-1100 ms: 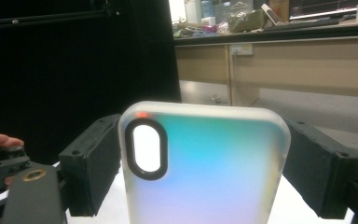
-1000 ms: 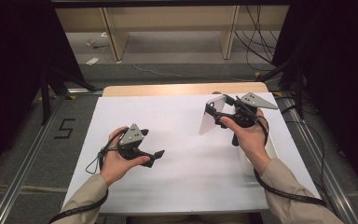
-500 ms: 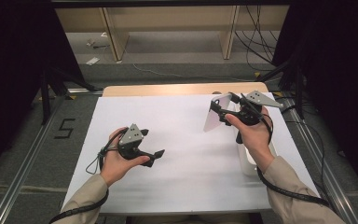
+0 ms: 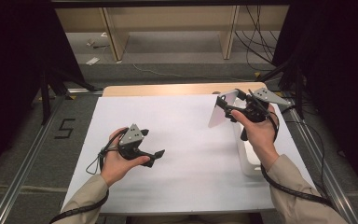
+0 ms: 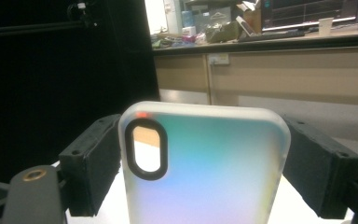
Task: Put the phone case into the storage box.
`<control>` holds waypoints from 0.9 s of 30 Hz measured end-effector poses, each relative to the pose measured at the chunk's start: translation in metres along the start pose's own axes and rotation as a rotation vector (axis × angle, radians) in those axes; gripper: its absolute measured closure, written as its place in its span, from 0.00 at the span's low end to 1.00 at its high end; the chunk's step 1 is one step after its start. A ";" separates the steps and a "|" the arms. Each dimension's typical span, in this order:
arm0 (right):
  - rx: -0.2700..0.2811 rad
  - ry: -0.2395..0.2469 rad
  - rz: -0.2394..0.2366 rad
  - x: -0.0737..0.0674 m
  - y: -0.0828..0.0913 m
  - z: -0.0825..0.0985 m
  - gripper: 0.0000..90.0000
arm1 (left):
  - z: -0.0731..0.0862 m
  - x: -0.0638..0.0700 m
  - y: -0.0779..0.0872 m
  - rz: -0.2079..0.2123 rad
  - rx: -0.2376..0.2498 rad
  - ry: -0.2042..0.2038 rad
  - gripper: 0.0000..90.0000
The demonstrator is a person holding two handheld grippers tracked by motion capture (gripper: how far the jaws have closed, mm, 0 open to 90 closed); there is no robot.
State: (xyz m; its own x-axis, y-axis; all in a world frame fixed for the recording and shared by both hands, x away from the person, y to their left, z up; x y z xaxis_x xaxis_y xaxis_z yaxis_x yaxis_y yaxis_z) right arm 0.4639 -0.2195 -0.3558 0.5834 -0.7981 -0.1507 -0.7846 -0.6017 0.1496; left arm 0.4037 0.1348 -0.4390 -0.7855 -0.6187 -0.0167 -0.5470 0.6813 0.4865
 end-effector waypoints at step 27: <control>0.023 -0.016 0.071 0.021 0.011 -0.008 0.20 | 0.000 0.001 -0.001 0.006 0.002 0.004 0.04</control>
Point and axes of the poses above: each handheld gripper's, and its own axes: y roughly backward along the jaws, z roughly out of its underside, x roughly to its right, the point moved 2 cm from there along -y, roughly forward along the jaws, and after that the axes turned 2 degrees about -x, right-handed, at the moved point
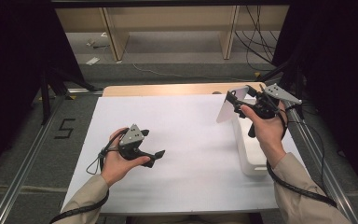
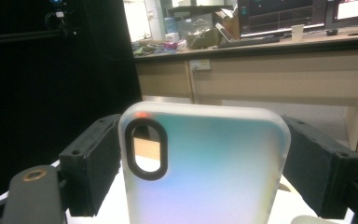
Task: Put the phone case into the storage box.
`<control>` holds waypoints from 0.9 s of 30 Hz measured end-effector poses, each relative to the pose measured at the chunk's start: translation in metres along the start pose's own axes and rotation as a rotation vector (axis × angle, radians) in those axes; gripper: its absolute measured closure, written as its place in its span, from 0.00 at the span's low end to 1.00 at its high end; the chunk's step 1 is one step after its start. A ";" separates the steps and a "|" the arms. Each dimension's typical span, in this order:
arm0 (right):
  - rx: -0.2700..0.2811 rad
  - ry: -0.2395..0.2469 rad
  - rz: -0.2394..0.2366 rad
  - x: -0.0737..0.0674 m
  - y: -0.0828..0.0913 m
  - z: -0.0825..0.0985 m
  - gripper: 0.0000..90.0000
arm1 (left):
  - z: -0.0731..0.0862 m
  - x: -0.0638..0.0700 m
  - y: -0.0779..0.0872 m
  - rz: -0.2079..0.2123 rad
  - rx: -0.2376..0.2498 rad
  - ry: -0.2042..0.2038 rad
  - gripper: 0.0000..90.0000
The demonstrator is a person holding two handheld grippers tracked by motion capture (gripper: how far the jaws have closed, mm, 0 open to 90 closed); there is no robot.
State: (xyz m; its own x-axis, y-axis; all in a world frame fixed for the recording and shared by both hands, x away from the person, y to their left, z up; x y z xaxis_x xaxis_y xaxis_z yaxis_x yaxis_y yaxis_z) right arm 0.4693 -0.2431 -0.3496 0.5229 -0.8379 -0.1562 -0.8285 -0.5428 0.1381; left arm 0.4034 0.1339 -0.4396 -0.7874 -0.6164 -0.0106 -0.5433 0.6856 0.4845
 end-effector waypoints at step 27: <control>0.028 -0.020 0.087 0.030 0.012 -0.008 0.20 | 0.000 0.000 -0.001 0.001 -0.002 -0.001 0.04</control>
Point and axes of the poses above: each handheld gripper's, and its own axes: y roughly backward along the jaws, z roughly out of its underside, x roughly to its right, the point moved 2 cm from there along -y, roughly forward along the jaws, and after that the axes turned 2 degrees about -x, right-handed, at the moved point
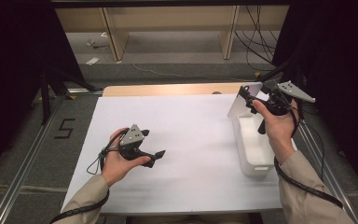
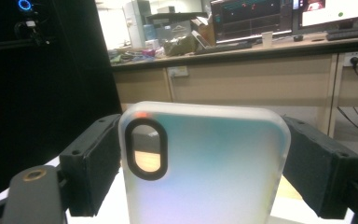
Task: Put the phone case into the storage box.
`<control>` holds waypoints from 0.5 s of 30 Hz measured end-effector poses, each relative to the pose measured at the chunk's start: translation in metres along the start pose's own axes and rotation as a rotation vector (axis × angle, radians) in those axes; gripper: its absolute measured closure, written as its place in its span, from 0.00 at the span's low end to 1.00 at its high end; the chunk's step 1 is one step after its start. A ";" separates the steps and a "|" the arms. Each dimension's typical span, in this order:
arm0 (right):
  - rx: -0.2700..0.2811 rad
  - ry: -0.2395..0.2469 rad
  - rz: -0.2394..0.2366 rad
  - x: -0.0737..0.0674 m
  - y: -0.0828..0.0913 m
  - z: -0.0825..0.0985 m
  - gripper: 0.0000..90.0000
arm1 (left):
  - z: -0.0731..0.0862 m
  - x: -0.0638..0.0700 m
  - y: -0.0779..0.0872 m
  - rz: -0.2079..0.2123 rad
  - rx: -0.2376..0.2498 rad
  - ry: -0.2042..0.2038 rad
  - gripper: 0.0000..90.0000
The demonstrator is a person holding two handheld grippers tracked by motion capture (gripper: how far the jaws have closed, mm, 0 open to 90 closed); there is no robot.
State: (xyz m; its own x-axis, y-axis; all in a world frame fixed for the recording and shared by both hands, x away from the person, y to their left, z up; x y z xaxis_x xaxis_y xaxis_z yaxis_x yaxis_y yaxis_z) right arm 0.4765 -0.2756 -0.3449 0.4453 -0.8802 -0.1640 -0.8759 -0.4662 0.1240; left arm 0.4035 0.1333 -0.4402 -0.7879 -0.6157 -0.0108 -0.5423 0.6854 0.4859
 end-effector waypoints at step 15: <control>0.007 -0.015 0.060 0.019 0.006 -0.001 0.20 | 0.000 0.000 0.000 -0.001 0.001 0.000 0.04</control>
Point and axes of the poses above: each handheld gripper's, and its own axes: y roughly backward along the jaws, z roughly out of its underside, x roughly to its right, the point moved 2 cm from there along -y, roughly forward along the jaws, and after that the axes turned 2 degrees about -x, right-handed, at the moved point
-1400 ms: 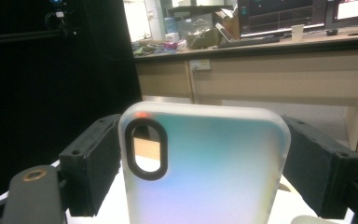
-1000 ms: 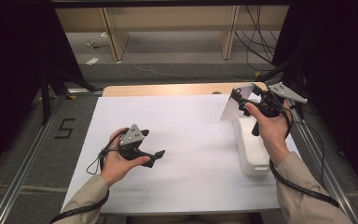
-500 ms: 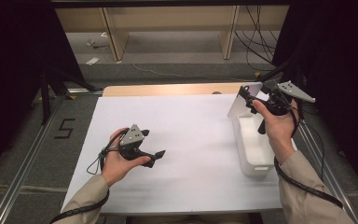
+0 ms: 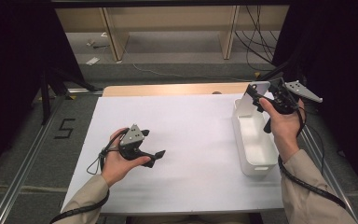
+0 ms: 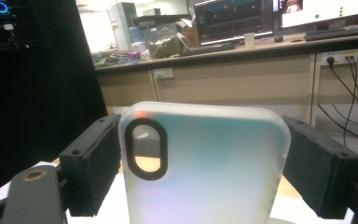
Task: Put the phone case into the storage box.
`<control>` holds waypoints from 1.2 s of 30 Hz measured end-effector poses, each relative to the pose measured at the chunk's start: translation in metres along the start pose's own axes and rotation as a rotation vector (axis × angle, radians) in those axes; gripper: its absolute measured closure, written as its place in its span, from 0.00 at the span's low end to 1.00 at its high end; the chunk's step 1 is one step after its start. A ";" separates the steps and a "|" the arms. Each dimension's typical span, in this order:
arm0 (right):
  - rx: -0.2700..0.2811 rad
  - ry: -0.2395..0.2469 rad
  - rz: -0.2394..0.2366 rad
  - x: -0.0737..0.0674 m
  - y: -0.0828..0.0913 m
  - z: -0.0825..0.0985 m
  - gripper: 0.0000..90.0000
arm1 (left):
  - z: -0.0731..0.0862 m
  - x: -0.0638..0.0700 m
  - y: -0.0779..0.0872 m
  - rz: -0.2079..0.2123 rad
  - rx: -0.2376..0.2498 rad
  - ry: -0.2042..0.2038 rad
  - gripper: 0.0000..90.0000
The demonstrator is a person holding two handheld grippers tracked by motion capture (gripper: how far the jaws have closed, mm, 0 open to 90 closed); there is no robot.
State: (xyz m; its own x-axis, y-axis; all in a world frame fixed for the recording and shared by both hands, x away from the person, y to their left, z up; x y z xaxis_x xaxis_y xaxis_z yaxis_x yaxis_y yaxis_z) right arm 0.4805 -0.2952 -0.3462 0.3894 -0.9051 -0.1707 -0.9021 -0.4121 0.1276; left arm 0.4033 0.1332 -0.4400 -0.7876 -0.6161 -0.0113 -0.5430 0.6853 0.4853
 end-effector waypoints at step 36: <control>-0.020 -0.004 0.065 0.019 0.000 0.005 0.20 | 0.000 0.000 0.000 -0.002 0.003 0.003 0.04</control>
State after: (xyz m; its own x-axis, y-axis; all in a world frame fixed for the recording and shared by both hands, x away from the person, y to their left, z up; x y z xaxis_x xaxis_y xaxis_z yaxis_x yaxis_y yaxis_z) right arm 0.4867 -0.3123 -0.3543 0.3296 -0.9295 -0.1653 -0.9215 -0.3549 0.1579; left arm 0.4033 0.1336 -0.4396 -0.7856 -0.6187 -0.0092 -0.5453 0.6852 0.4829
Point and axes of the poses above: each handheld gripper's, and its own axes: y roughly backward along the jaws, z roughly out of its underside, x roughly to its right, the point moved 2 cm from there along -y, roughly forward along the jaws, and after that the axes turned 2 degrees about -x, right-handed, at the moved point
